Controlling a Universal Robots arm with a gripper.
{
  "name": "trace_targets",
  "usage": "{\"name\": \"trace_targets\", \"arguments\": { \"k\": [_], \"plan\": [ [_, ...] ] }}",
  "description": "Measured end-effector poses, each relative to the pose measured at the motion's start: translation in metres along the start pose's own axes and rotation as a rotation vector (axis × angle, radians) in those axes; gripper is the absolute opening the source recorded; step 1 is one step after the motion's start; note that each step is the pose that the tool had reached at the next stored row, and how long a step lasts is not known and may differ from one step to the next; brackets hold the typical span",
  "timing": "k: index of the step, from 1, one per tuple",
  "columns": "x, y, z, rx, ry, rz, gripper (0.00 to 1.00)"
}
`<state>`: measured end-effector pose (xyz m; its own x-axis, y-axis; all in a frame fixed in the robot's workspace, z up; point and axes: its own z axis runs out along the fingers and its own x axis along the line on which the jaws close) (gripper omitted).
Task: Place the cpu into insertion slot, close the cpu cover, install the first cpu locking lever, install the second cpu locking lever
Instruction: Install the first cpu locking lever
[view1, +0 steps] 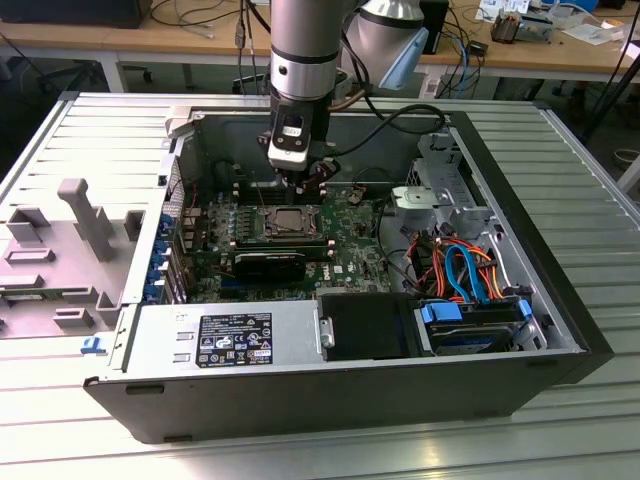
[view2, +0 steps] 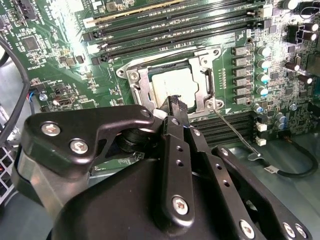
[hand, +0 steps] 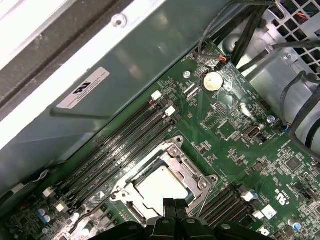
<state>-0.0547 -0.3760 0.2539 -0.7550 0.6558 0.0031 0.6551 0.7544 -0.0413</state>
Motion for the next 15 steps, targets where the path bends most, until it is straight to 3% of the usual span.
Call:
{"name": "trace_targets", "arguments": {
  "k": [15],
  "plan": [
    [0.0, 0.0, 0.0, 0.0002, -0.0023, -0.055, 0.11]
  ]
}}
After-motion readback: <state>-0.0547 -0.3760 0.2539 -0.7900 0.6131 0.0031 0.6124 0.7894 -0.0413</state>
